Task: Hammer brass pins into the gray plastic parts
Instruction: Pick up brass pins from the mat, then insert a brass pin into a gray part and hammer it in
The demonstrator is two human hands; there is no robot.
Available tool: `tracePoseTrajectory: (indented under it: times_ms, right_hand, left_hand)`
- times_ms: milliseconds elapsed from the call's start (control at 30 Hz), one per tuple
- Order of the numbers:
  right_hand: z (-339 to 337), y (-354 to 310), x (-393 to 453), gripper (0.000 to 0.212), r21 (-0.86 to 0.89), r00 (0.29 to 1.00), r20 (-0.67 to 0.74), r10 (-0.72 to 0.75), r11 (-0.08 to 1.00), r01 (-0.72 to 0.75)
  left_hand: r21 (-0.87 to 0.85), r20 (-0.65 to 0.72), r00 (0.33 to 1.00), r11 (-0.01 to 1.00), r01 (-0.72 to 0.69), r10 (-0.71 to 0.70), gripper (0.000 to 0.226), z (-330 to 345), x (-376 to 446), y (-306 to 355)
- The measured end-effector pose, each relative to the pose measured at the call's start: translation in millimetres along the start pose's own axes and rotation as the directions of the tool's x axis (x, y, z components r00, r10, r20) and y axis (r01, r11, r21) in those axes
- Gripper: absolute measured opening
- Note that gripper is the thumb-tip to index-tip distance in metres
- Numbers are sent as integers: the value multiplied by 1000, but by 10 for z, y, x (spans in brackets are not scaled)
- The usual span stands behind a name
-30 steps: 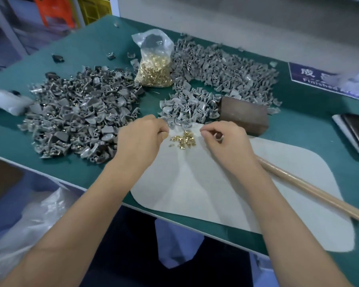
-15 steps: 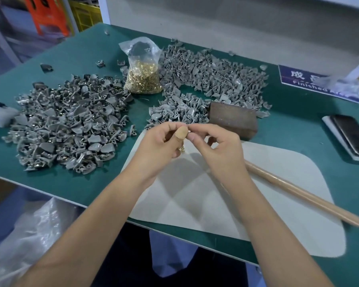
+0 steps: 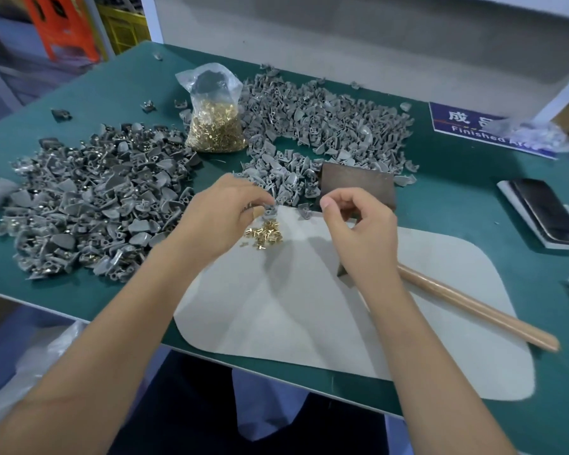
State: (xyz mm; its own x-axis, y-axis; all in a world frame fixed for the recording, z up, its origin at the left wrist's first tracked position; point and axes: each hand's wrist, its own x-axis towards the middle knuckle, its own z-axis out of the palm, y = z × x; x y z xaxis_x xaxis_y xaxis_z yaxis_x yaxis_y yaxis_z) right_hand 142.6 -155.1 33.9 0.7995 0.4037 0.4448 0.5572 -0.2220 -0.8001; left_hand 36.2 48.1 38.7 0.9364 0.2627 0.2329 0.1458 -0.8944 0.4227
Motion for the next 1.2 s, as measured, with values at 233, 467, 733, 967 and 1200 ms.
tracePoseTrajectory:
  times_ms: [233,467,733,967,1200]
  right_hand:
    - [22,-1,-28,6,-53,999,42,-1,999,3]
    - [-35,-25,1,6,-53,1000,4,23,998,-23]
    - [-57,-86,100,8,128,994,-51,101,987,-94]
    - [-188,-144,505,6,378,954,67,292,878,-295]
    - [-374,129,659,6,503,929,118,350,786,-360]
  left_hand:
    - [118,137,988,990,-83,67,36,12,237,104]
    - [54,130,988,994,-91,84,14,-66,303,102]
    - [-367,-172,985,929,-41,-24,12,-93,334,367]
    - [-696,-123,980,718,26,-155,16,188,720,767]
    - [-727,-28,999,686,7,-40,16,393,1040,834]
